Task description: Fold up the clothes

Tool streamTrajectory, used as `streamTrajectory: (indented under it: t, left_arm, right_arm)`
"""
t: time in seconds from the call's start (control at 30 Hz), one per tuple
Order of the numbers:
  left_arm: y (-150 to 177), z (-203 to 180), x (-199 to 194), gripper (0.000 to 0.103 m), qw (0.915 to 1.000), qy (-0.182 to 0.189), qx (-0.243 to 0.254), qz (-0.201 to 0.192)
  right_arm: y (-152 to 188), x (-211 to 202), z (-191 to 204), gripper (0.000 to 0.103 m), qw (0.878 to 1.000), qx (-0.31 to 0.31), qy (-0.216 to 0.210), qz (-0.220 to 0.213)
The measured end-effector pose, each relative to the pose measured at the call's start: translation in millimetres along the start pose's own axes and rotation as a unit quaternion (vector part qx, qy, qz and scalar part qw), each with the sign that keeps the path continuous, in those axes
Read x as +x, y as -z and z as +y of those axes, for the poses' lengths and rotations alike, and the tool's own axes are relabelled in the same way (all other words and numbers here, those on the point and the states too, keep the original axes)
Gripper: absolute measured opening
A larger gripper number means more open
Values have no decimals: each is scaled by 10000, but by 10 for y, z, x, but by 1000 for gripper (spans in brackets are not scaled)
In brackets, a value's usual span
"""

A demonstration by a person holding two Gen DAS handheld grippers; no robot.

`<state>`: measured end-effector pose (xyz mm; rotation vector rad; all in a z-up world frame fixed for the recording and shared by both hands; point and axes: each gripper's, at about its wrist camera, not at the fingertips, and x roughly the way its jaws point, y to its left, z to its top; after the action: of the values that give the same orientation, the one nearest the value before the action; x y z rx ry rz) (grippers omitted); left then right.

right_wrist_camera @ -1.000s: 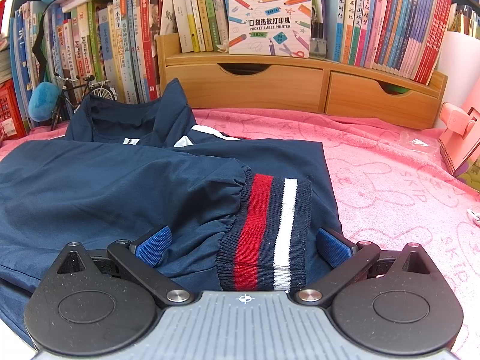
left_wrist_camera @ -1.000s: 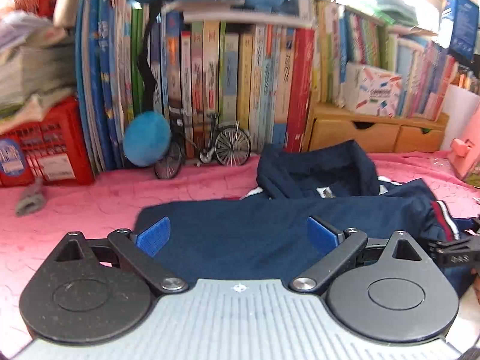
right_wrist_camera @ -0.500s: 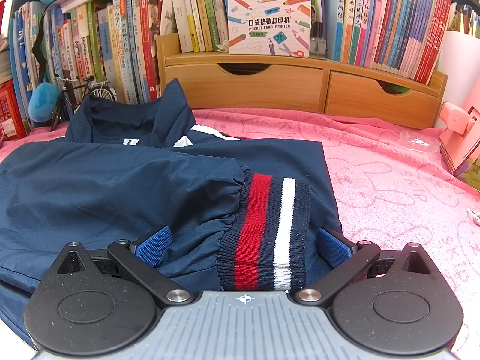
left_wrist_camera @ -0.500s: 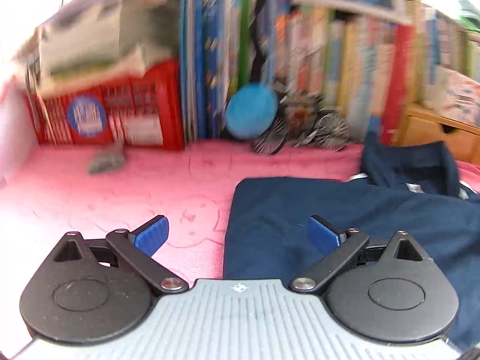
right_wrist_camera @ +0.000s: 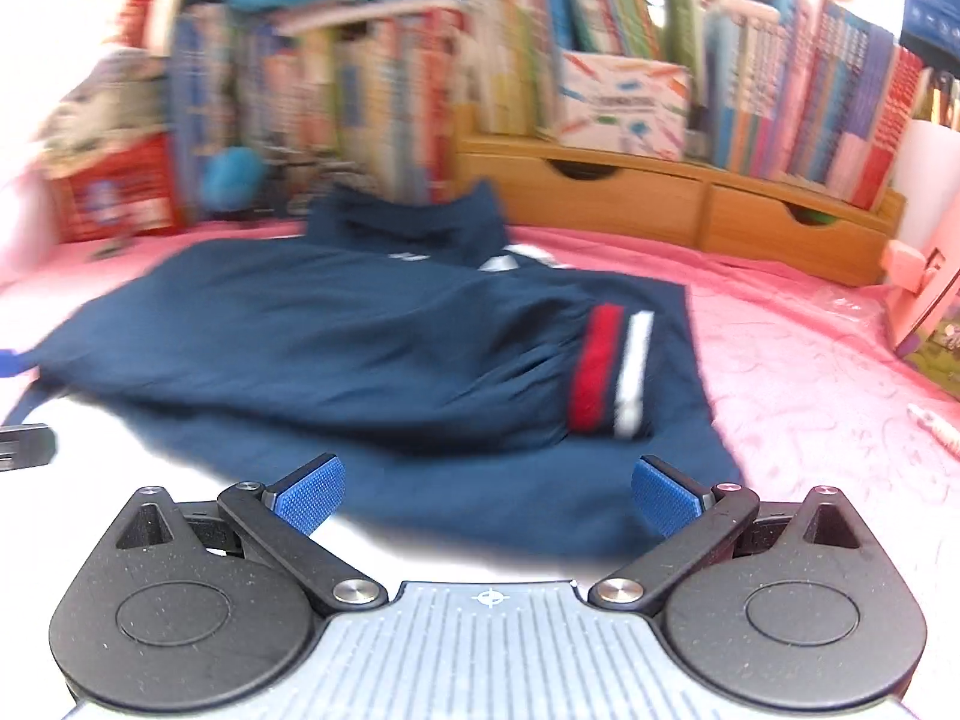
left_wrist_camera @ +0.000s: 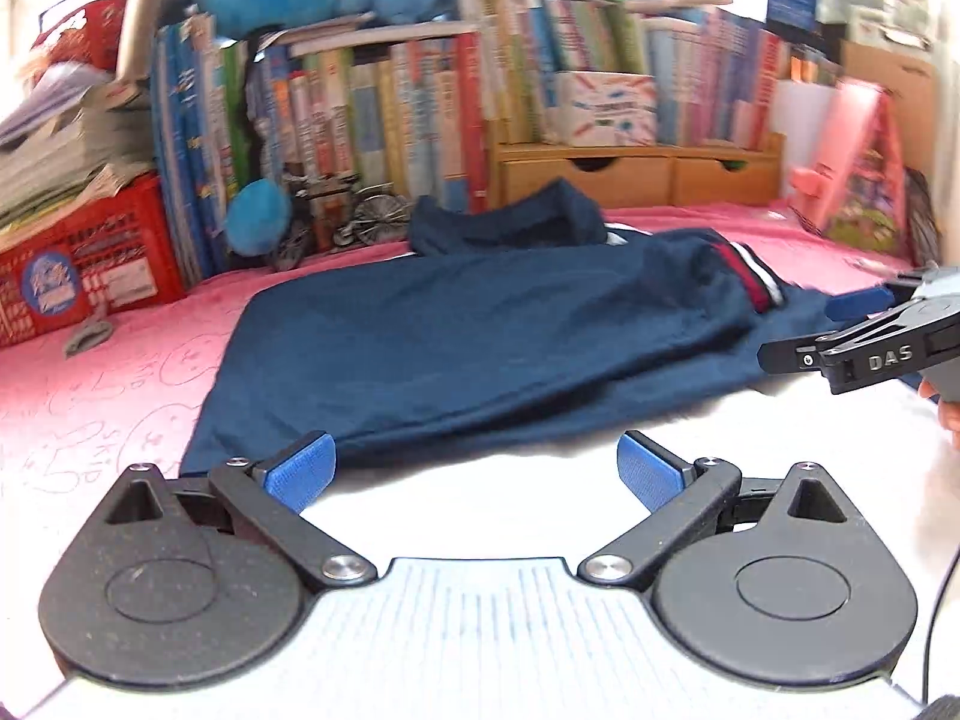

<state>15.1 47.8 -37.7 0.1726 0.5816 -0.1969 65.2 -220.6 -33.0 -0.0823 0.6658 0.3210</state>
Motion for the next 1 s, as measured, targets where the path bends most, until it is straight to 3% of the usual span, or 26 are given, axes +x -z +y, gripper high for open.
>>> streamTrajectory:
  t: [0.17, 0.3, 0.37, 0.47, 0.67, 0.77, 0.87, 1.0]
  left_arm:
    - [240, -42, 5, 102, 9982, -328, 392, 306]
    - [454, 272, -63, 103, 9976, -410, -347, 427]
    - [545, 436, -119, 103, 9949, -431, -793, 446]
    - [623, 475, -223, 103, 9929, -571, -952, 427]
    - [661, 210, -516, 103, 9917, -611, -1032, 472]
    - [760, 5, -670, 103, 9929, -323, -977, 589]
    - [836, -205, -765, 103, 9943, -391, -705, 703]
    - [840, -300, -839, 103, 9931, -358, -698, 867]
  right_arm:
    - [311, -369, 111, 103, 9991, -89, -389, 135]
    - [574, -483, 93, 103, 9990, -390, 75, 203]
    - [692, -539, -16, 103, 9996, -276, 93, 18]
    - [728, -538, -165, 103, 9997, 88, 237, 56]
    - [763, -574, -67, 103, 9981, 50, 609, -14]
    - [878, -755, 80, 103, 9986, -133, 472, -176]
    - [1004, -970, 267, 103, 9976, -484, 316, -387]
    - [1118, -1176, 497, 103, 9948, -888, 159, -468]
